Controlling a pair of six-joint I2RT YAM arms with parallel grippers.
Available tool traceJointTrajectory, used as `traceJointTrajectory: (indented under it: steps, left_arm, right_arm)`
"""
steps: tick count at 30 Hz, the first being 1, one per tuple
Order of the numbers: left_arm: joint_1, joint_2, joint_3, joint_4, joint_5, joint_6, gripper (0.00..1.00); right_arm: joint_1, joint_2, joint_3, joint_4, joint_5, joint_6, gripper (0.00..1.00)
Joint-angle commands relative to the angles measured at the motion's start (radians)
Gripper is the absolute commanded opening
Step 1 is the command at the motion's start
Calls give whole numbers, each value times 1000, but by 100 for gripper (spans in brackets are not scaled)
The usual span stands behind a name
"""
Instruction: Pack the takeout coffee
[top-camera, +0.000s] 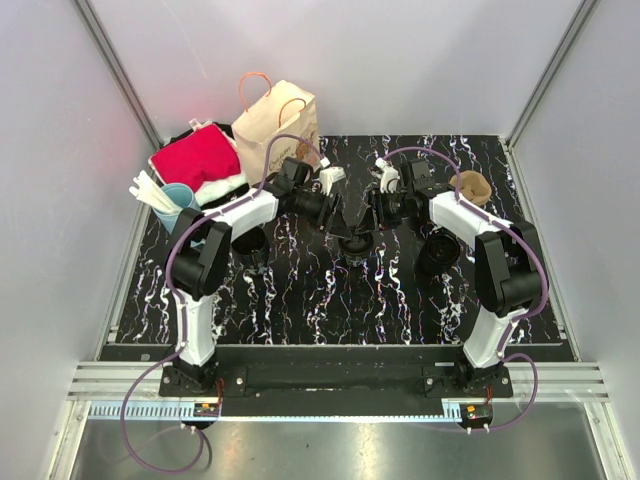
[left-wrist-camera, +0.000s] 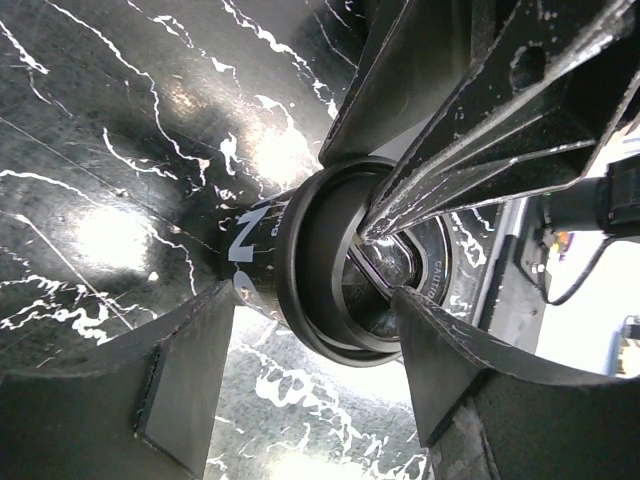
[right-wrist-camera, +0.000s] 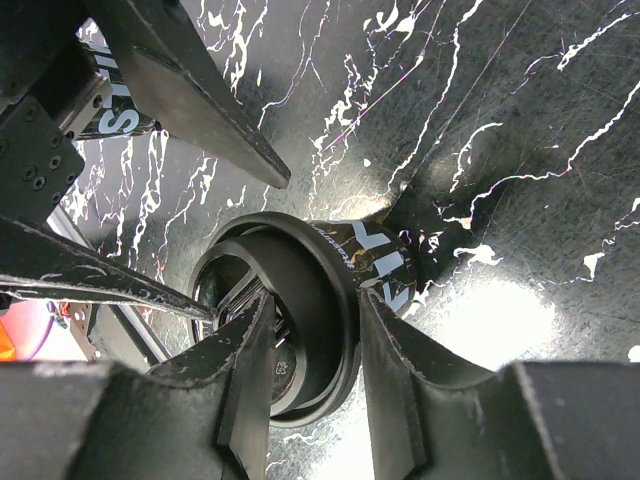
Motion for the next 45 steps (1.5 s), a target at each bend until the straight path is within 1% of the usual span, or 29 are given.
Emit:
traceJointTrajectory:
  steps: [1, 5, 10, 12, 20, 25, 31, 40, 44, 45]
  left_arm:
    - [4, 14, 29, 62, 65, -53, 68]
    - [4, 25, 32, 62, 54, -61, 68]
    - [4, 46, 38, 89, 90, -102, 69]
    - [3, 51, 36, 95, 82, -111, 69]
    - [3, 66, 41, 80, -19, -105, 68]
    - [3, 76, 39, 71, -59, -101, 63]
    - [3, 77, 38, 65, -76, -93, 59]
    - [-10, 62, 24, 51, -93, -67, 57]
    - [-13, 53, 19, 51, -102, -62, 57]
    - [-13, 51, 19, 51, -101, -61, 57]
  right_arm:
    - [11, -6, -31, -67, 85, -51, 40]
    - [11, -4, -30, -67, 85, -51, 40]
    - [13, -3, -30, -67, 87, -53, 40]
    - [13, -4, -30, -67, 87, -51, 40]
    - [11, 1, -28, -69, 85, -51, 40]
    - [11, -7, -26, -70, 84, -53, 41]
    - [11, -32, 19, -88, 52, -60, 50]
    - [6, -79, 133, -185, -34, -85, 59]
    - [-10, -101, 142, -237, -83, -122, 62]
    - [-17, -110, 139, -242, -120, -125, 62]
